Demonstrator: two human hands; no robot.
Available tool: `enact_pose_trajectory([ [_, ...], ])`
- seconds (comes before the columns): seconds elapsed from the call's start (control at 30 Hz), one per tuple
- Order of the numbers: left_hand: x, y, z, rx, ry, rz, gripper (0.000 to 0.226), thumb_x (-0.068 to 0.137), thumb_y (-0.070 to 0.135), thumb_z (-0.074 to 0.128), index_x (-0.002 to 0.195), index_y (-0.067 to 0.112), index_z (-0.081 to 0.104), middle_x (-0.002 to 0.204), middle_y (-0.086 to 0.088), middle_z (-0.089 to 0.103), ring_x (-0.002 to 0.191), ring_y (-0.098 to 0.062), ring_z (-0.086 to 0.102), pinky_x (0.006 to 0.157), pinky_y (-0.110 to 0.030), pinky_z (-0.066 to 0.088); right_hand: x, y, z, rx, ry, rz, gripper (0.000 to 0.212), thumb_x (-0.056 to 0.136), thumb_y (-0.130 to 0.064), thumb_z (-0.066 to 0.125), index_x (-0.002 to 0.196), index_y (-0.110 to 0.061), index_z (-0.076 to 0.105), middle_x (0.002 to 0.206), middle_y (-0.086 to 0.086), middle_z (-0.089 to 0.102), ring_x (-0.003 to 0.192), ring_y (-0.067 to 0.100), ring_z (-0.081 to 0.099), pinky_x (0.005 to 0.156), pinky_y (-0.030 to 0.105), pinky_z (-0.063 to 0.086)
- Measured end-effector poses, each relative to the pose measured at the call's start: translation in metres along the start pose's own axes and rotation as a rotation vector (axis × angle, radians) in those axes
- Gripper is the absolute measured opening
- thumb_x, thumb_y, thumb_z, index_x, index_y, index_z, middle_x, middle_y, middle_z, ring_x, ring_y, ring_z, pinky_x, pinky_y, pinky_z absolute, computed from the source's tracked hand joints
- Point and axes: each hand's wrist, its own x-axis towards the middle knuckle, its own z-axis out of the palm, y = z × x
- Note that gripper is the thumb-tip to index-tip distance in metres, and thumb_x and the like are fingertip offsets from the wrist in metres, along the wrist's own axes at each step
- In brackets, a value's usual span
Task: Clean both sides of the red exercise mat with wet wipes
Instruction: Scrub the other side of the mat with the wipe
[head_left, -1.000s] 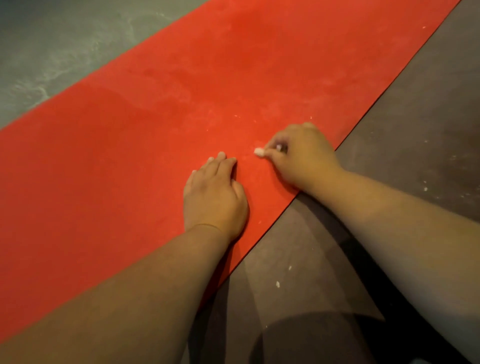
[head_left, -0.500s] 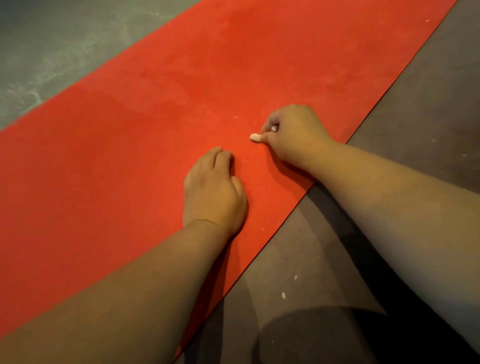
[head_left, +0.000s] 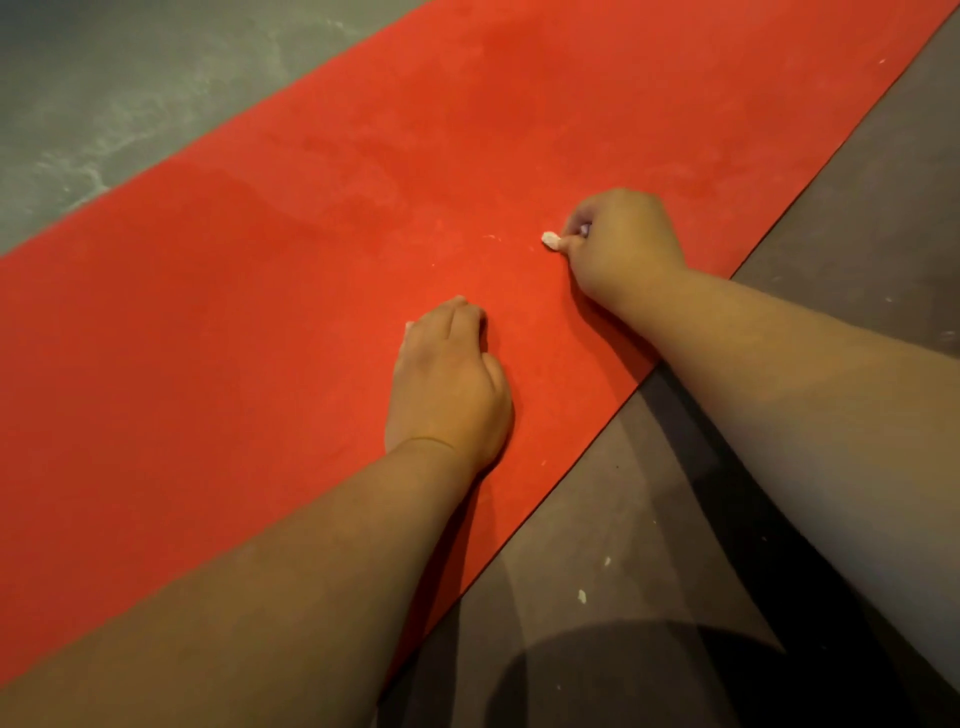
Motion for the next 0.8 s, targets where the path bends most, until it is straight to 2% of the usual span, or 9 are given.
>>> enact_pose_trajectory([
  [0.13, 0.001, -0.002, -0.001, 0.020, -0.005, 0.015, 0.052, 0.076, 0.020, 0.036, 0.120, 0.007, 0.060, 0.139, -0.013, 0.051, 0.130, -0.030, 0.042, 0.113, -0.046, 0.028, -0.056, -0.021, 0.001, 0.095, -0.057, -0.136, 0.015, 0.088, -0.023, 0.062, 0.094, -0.016, 0.073, 0.097, 0.009, 0.066, 0.092, 0.029, 0.059, 0.073, 0.032, 0.040],
  [0.2, -0.002, 0.001, -0.005, 0.077, -0.069, 0.027, 0.053, 0.083, 0.030, 0.037, 0.129, 0.009, 0.054, 0.146, -0.012, 0.042, 0.136, -0.028, 0.035, 0.118, -0.043, 0.019, -0.088, -0.024, -0.004, 0.135, -0.096, -0.219, 0.011, 0.087, -0.023, 0.063, 0.091, -0.018, 0.072, 0.087, 0.000, 0.057, 0.087, 0.022, 0.056, 0.069, 0.027, 0.033],
  [0.27, -0.008, 0.001, -0.010, 0.199, -0.212, 0.052, 0.063, 0.092, 0.048, 0.036, 0.145, 0.015, 0.035, 0.158, -0.010, 0.021, 0.146, -0.023, 0.015, 0.120, -0.040, 0.005, -0.102, -0.019, -0.009, 0.136, -0.122, -0.224, 0.009, 0.087, -0.023, 0.063, 0.090, -0.018, 0.070, 0.086, -0.001, 0.054, 0.087, 0.021, 0.054, 0.070, 0.026, 0.032],
  [0.37, -0.026, 0.008, -0.025, 0.368, -0.513, 0.107, 0.101, 0.075, 0.082, 0.033, 0.154, 0.027, 0.002, 0.161, -0.006, -0.012, 0.147, -0.022, -0.013, 0.118, -0.050, -0.007, -0.106, -0.007, -0.015, 0.051, -0.068, -0.114, 0.012, 0.090, -0.026, 0.061, 0.089, -0.016, 0.068, 0.093, 0.007, 0.059, 0.094, 0.027, 0.054, 0.078, 0.033, 0.040],
  [0.43, -0.038, 0.012, -0.033, 0.413, -0.655, 0.130, 0.110, 0.069, 0.088, 0.035, 0.152, 0.031, -0.008, 0.159, -0.005, -0.021, 0.146, -0.024, -0.020, 0.115, -0.058, -0.006, -0.113, 0.002, -0.023, 0.017, -0.012, 0.037, 0.013, 0.091, -0.028, 0.058, 0.086, -0.019, 0.065, 0.095, 0.005, 0.058, 0.098, 0.029, 0.053, 0.083, 0.036, 0.041],
  [0.53, -0.048, 0.020, -0.048, 0.472, -0.698, 0.139, 0.086, 0.088, 0.070, 0.037, 0.153, 0.030, -0.003, 0.161, -0.006, -0.013, 0.147, -0.032, -0.008, 0.115, -0.061, 0.006, -0.129, 0.009, -0.038, 0.185, -0.114, 0.254, 0.021, 0.090, -0.033, 0.061, 0.073, -0.024, 0.057, 0.082, -0.007, 0.056, 0.096, 0.023, 0.056, 0.088, 0.038, 0.042],
  [0.63, -0.067, 0.049, -0.053, 0.627, -0.627, 0.270, 0.060, 0.103, 0.032, 0.027, 0.153, 0.020, -0.003, 0.160, -0.012, 0.003, 0.145, -0.036, 0.011, 0.109, -0.069, 0.010, -0.136, 0.003, -0.051, 0.551, -0.153, 0.338, 0.025, 0.085, -0.034, 0.070, 0.067, -0.020, 0.059, 0.072, -0.001, 0.061, 0.075, 0.018, 0.058, 0.073, 0.032, 0.047],
  [0.73, -0.082, 0.060, -0.059, 0.727, -0.701, -0.012, 0.077, 0.099, 0.019, 0.040, 0.149, 0.036, -0.016, 0.160, -0.010, -0.006, 0.143, -0.047, 0.002, 0.097, -0.080, 0.005, -0.131, -0.007, -0.061, 0.683, -0.174, 0.388, 0.032, 0.086, -0.030, 0.069, 0.060, -0.015, 0.059, 0.060, 0.001, 0.059, 0.061, 0.018, 0.055, 0.059, 0.027, 0.043],
  [0.8, -0.083, 0.053, -0.071, 0.693, -0.711, -0.201, 0.082, 0.098, 0.013, 0.041, 0.148, 0.042, -0.016, 0.160, -0.014, -0.004, 0.139, -0.053, 0.013, 0.099, -0.077, 0.019, -0.129, -0.017, -0.064, 0.676, -0.267, 0.378, 0.031, 0.088, -0.027, 0.067, 0.062, -0.013, 0.059, 0.064, 0.002, 0.059, 0.068, 0.018, 0.056, 0.059, 0.024, 0.043],
])
